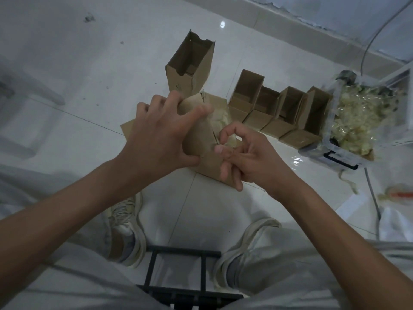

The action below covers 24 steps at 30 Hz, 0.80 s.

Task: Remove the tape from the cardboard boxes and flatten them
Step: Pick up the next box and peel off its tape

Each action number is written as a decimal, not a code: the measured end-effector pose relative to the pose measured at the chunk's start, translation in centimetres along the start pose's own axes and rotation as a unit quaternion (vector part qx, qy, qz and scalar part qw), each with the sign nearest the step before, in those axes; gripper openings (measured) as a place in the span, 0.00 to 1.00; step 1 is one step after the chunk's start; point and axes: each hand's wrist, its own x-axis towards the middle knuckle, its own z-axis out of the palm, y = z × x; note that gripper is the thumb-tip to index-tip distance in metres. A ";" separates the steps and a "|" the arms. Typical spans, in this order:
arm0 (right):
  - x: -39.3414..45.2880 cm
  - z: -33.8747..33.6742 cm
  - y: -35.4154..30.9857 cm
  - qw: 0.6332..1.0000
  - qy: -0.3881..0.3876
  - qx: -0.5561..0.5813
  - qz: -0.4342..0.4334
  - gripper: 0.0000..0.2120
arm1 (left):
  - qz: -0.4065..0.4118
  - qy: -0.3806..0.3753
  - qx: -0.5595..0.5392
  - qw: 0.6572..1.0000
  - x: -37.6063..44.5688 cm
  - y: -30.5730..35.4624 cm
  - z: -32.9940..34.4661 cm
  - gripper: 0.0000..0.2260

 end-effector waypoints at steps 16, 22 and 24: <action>-2.5 0.1 -0.8 0.993 -0.036 -0.052 -0.099 0.07 | -0.091 -0.049 -0.217 0.971 1.2 -2.2 -2.0 0.38; -1.8 1.2 -0.1 0.969 0.139 -0.127 -0.161 0.08 | -0.038 -0.028 -0.093 0.995 0.1 0.2 -1.2 0.42; -1.2 1.3 0.0 0.958 0.167 -0.160 -0.167 0.11 | -0.025 -0.034 -0.075 0.996 -0.2 0.6 -0.6 0.42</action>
